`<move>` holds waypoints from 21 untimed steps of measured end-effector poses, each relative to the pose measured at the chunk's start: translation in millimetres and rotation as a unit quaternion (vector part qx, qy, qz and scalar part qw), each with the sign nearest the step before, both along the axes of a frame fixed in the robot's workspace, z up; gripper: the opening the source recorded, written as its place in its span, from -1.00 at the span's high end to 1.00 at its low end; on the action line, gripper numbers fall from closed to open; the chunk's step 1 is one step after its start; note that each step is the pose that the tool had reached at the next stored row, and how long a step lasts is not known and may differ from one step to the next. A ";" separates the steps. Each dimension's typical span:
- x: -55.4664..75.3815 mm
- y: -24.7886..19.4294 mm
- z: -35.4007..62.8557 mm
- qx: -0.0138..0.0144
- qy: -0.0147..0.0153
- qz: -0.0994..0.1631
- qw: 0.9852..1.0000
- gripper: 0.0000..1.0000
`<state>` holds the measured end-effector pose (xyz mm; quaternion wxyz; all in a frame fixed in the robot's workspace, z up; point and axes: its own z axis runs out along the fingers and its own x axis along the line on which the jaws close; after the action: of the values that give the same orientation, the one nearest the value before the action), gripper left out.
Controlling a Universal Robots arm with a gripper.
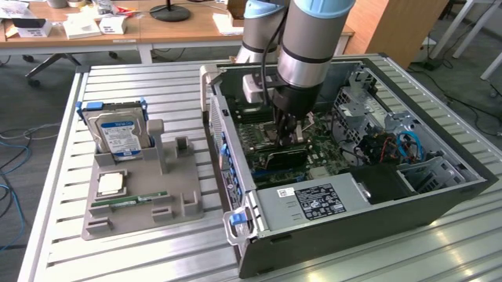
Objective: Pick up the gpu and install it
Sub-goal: 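Press down on the gpu until it lock into place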
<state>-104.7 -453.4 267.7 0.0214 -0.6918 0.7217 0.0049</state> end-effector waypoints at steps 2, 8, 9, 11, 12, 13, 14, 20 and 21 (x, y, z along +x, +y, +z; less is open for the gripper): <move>0.0 0.0 -0.9 0.000 0.000 0.000 1.000 0.79; 0.0 0.0 -2.1 0.000 0.000 0.000 1.000 0.79; 0.0 0.0 -2.3 0.000 0.000 0.000 1.000 0.79; 0.0 0.0 -3.1 0.000 0.000 0.000 1.000 0.79; 0.0 0.0 -3.3 0.000 0.000 0.000 1.000 0.79; 0.0 0.0 -3.3 0.000 0.000 0.000 1.000 0.79; 0.0 0.0 -3.3 0.000 0.000 0.000 1.000 0.79; 0.0 0.0 -4.4 0.000 0.000 0.000 1.000 0.79; 0.0 -0.1 -4.6 0.000 0.000 0.000 1.000 0.79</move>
<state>-104.7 -453.5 263.1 0.0210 -0.6918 0.7217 0.0048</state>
